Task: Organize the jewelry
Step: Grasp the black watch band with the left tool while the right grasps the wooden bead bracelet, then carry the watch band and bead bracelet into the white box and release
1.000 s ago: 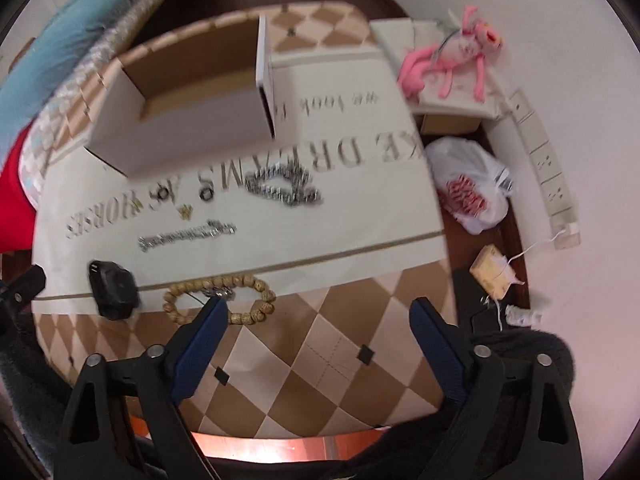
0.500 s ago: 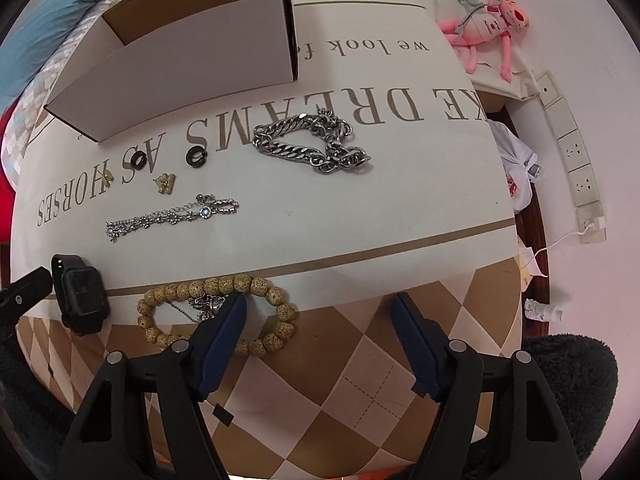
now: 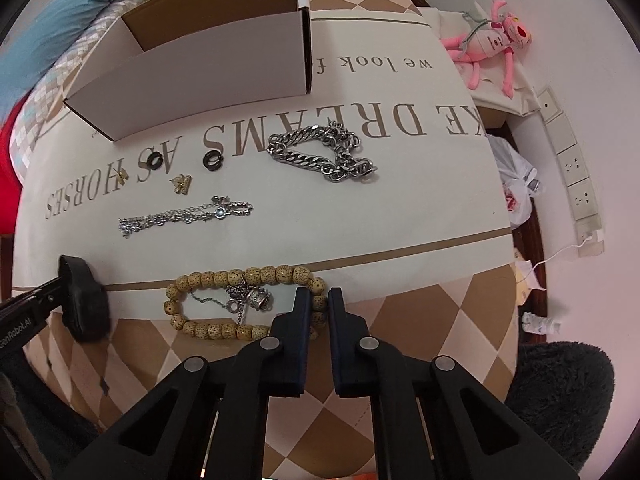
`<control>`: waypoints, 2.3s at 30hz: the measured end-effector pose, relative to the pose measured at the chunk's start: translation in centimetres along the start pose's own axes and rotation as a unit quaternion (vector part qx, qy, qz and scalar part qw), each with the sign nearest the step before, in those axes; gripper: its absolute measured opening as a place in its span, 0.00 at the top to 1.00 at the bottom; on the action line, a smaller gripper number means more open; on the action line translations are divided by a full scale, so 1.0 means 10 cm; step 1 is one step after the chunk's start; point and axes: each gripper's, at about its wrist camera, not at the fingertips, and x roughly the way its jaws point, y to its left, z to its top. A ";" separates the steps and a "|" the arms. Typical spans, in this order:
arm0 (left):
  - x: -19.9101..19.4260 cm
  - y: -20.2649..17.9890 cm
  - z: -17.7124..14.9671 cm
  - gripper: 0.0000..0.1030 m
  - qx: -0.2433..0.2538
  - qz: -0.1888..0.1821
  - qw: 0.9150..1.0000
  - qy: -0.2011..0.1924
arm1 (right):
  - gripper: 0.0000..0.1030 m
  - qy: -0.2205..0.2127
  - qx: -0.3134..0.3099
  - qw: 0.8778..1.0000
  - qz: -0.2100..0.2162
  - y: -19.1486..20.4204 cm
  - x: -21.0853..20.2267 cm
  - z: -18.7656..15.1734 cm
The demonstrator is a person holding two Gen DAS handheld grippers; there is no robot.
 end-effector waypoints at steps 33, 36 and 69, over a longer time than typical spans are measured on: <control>-1.08 -0.54 1.40 0.97 0.060 -0.057 0.990 -0.111 | 0.91 -0.119 -0.048 0.983 0.130 0.26 -1.44 1.62; -0.95 -0.56 1.62 0.94 0.057 -0.074 0.992 -0.086 | 0.91 -0.107 -0.054 0.985 0.121 0.32 -1.29 1.83; -0.61 -0.46 1.34 0.02 0.040 0.054 0.990 -0.121 | 0.02 -0.081 -0.052 0.995 -0.017 0.19 -0.52 1.59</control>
